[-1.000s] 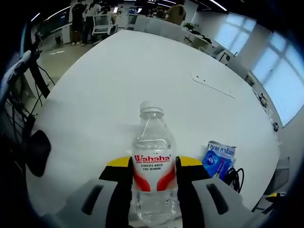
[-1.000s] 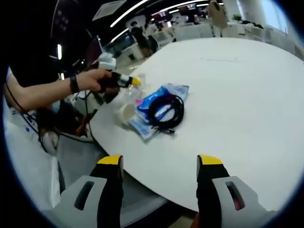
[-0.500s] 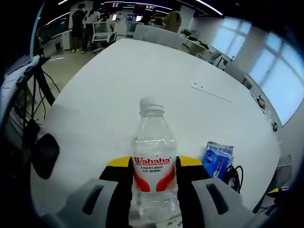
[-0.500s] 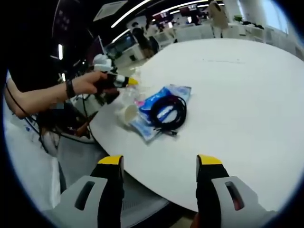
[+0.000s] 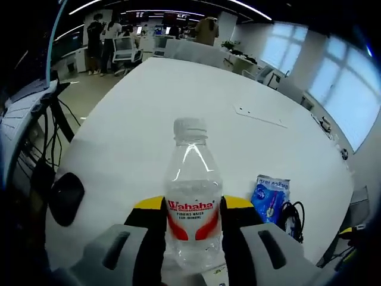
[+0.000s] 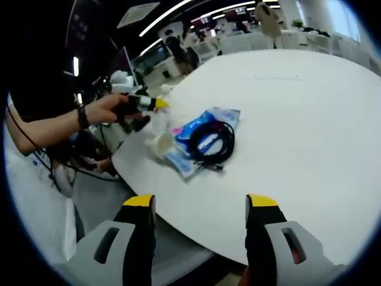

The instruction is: Arrange the tabletop items into an orderly group along one side of the table until the central work area is clear of visible clutter.

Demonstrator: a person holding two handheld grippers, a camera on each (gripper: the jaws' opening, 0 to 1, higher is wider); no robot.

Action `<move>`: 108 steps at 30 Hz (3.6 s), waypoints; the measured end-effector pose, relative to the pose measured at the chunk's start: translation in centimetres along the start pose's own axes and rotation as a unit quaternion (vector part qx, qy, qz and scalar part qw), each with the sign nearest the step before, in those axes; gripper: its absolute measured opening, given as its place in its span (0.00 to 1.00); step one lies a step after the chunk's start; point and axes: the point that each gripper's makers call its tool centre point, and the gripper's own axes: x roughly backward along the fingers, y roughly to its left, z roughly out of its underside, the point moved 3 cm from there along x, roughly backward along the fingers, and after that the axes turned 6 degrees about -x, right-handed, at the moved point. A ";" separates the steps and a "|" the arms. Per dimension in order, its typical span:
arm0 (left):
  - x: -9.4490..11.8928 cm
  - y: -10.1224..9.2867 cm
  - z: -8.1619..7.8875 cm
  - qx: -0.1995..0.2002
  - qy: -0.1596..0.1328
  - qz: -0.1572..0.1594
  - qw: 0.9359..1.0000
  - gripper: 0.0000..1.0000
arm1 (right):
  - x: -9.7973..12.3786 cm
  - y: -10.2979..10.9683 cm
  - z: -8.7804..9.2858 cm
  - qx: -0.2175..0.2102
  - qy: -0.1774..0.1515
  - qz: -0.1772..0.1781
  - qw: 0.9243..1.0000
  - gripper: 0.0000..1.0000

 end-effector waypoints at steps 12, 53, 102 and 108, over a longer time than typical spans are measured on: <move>2.1 0.2 0.6 -0.027 -0.020 -0.008 0.999 0.35 | 0.0 0.6 0.1 0.003 0.000 -0.003 1.000 0.59; 7.1 1.5 5.2 -0.098 -0.057 -0.043 0.993 0.35 | -0.5 2.4 0.9 0.014 -0.001 -0.010 1.000 0.59; 3.8 2.9 1.8 -0.045 -0.077 -0.070 0.994 0.36 | 0.1 4.1 1.5 -0.009 -0.027 0.004 1.000 0.57; 2.7 3.5 1.1 -0.012 -0.081 -0.068 0.994 0.36 | 0.3 3.6 2.0 -0.018 -0.029 0.013 0.999 0.58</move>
